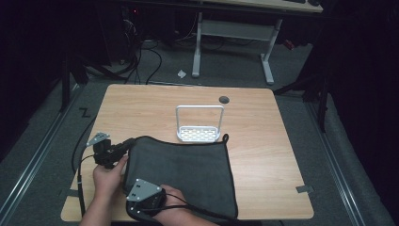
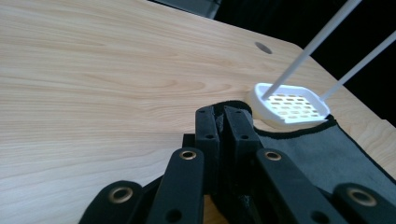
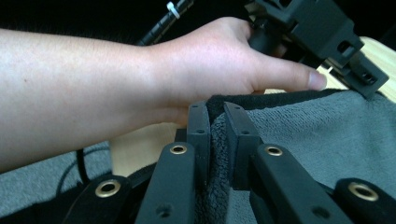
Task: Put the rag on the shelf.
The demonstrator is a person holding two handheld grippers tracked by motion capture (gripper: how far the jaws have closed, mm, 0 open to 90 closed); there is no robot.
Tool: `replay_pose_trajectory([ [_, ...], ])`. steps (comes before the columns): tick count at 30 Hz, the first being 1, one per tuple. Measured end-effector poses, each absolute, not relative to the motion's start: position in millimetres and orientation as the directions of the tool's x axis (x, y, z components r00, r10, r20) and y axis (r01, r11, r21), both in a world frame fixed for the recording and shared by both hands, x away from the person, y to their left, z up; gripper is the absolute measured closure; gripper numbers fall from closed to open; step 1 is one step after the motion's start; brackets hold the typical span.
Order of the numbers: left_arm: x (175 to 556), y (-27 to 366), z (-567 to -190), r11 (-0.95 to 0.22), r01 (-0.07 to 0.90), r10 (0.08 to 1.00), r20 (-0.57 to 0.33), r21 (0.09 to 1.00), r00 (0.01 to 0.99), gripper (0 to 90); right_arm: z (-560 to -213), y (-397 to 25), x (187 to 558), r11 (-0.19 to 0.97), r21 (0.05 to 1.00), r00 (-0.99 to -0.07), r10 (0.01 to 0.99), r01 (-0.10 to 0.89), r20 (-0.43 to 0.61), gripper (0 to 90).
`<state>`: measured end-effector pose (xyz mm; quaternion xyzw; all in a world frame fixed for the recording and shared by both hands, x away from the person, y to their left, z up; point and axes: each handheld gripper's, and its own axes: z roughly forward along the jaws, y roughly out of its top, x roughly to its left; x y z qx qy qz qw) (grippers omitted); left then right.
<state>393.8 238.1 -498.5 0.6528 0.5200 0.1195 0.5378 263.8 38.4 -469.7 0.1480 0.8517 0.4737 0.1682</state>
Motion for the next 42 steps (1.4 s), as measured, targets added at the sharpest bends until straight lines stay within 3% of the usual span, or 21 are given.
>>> replay_pose_trajectory([
  [9,388,238,-479,0.110,0.530,0.823,-0.376,0.841,0.427,85.1,-455,40,259,0.492,0.869,-0.895,0.408,0.049,-0.180,82.5],
  [28,408,93,-483,-0.071,0.542,0.803,-0.274,0.837,0.529,84.8,-475,-98,254,0.456,0.866,-0.784,0.606,0.204,-0.134,82.1],
  [42,411,21,-487,-0.207,0.533,0.780,-0.191,0.820,0.596,84.5,-490,-158,242,0.475,0.836,-0.730,0.669,0.275,-0.140,80.6],
])
